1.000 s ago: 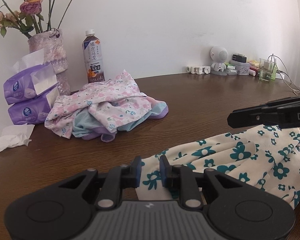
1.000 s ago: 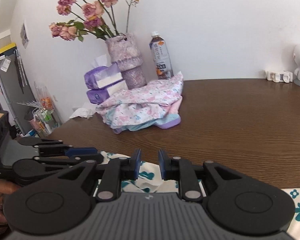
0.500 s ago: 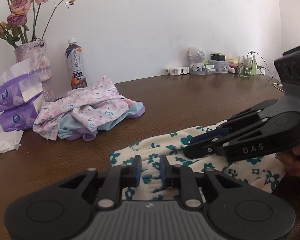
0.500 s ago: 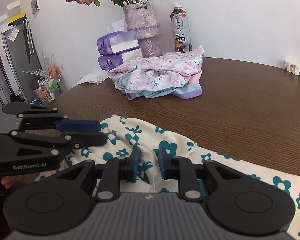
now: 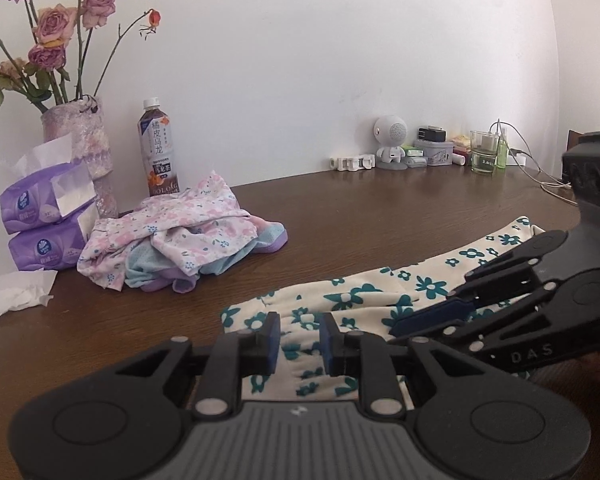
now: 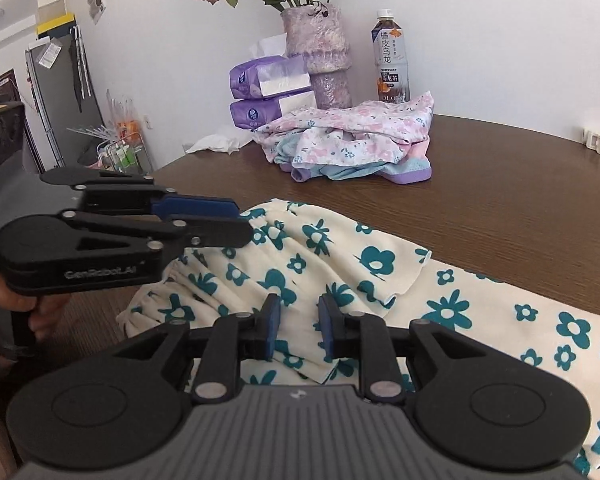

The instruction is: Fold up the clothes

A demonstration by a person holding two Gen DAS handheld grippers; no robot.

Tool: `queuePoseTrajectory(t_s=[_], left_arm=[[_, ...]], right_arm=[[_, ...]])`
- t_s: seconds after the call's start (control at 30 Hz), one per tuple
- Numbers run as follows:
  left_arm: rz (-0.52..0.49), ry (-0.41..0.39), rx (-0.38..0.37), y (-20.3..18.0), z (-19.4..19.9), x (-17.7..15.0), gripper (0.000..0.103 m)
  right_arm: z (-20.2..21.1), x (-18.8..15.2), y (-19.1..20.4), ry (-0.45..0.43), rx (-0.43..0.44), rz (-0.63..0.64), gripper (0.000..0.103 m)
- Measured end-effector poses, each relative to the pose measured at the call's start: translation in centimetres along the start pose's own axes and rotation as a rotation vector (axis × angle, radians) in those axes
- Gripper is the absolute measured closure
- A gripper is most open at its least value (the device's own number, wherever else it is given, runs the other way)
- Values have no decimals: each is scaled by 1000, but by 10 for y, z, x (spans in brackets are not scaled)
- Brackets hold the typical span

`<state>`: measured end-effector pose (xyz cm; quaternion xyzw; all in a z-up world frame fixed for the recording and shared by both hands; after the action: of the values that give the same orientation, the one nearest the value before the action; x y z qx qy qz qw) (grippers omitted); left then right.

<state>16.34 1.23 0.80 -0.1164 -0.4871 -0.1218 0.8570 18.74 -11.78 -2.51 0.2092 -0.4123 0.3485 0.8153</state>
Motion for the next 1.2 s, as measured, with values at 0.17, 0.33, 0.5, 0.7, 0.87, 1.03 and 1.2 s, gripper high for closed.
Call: queuePoseTrajectory(t_s=[0.17, 0.33, 0.5, 0.7, 0.87, 1.03, 1.2], left_arm=[[-18, 38, 29, -1, -5, -18, 84], [-13, 32, 28, -1, -5, -17, 84], [-3, -11, 41, -5, 8, -12, 82], [-28, 19, 69, -12, 4, -21, 83], [-30, 35, 78, -11, 0, -24, 83], [17, 24, 68, -11, 14, -16, 78], [35, 22, 55, -15, 35, -17, 77]], right_arm=[[0, 0, 0, -3, 2, -1, 81], [12, 5, 4, -39, 7, 4, 81], [8, -5, 7, -1, 5, 9, 81], [7, -6, 7, -6, 4, 18, 81], [21, -1, 6, -47, -17, 11, 75], [28, -7, 5, -33, -24, 2, 74], [19, -14, 9, 1, -31, 29, 74]])
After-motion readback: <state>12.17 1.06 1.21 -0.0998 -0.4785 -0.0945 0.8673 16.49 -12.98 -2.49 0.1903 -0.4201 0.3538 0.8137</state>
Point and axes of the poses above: each gripper's, at about its wrist camera, not at the fingertips, and z roughly against the way its jaws point, y to its left, x to its top, the point moved 6 cm from there along -z, roughly the way its jaws point, and after that the axes turned 10 degrees about z, right-handed, at the moved point
